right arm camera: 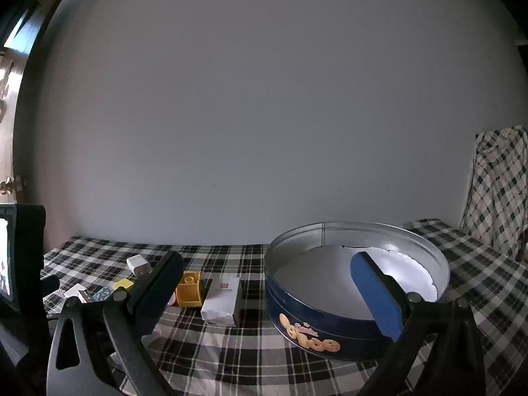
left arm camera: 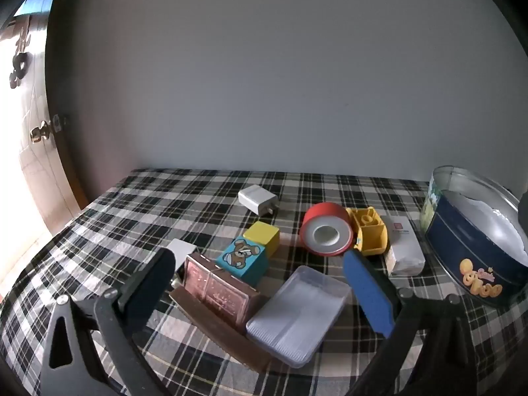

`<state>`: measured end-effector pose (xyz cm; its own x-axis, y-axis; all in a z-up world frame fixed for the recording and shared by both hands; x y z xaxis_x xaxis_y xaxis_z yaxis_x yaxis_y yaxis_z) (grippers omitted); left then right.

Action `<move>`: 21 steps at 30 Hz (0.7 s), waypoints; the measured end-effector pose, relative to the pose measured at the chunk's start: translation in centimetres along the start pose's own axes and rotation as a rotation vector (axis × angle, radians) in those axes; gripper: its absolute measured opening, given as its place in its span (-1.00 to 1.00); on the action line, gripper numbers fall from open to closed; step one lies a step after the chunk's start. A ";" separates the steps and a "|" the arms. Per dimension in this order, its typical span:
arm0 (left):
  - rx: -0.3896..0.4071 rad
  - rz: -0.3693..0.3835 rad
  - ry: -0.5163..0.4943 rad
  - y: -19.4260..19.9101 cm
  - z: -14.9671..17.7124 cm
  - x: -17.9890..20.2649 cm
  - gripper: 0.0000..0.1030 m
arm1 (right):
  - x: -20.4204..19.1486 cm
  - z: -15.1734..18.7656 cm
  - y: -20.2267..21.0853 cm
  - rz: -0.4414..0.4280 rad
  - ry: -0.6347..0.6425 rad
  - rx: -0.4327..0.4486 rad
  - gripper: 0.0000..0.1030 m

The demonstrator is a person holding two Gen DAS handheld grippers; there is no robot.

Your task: Organize rigid objects

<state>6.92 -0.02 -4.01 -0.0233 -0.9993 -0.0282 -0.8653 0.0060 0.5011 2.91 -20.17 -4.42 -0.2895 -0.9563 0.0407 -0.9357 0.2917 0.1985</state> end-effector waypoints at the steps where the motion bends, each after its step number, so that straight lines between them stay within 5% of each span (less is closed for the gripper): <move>1: -0.002 0.001 0.000 0.0 0.0 0.0 0.99 | 0.0 0.0 0.0 0.000 0.004 0.005 0.99; 21: 0.007 0.006 -0.002 -0.1 -0.3 0.5 0.99 | 0.8 0.3 -0.3 0.027 0.004 0.004 0.99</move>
<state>7.15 -0.52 -3.84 -0.0301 -0.9992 -0.0272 -0.8684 0.0127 0.4957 2.94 -21.03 -4.79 -0.3138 -0.9482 0.0504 -0.9283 0.3175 0.1938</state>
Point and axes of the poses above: each gripper's, at about its wrist camera, not at the fingertips, and y roughly against the way its jaws point, x to its right, z to its underside, the point moved 8 cm from there along -y, roughly the way its jaws point, and after that the axes turned 1 degree about y, right-handed, at the moved point
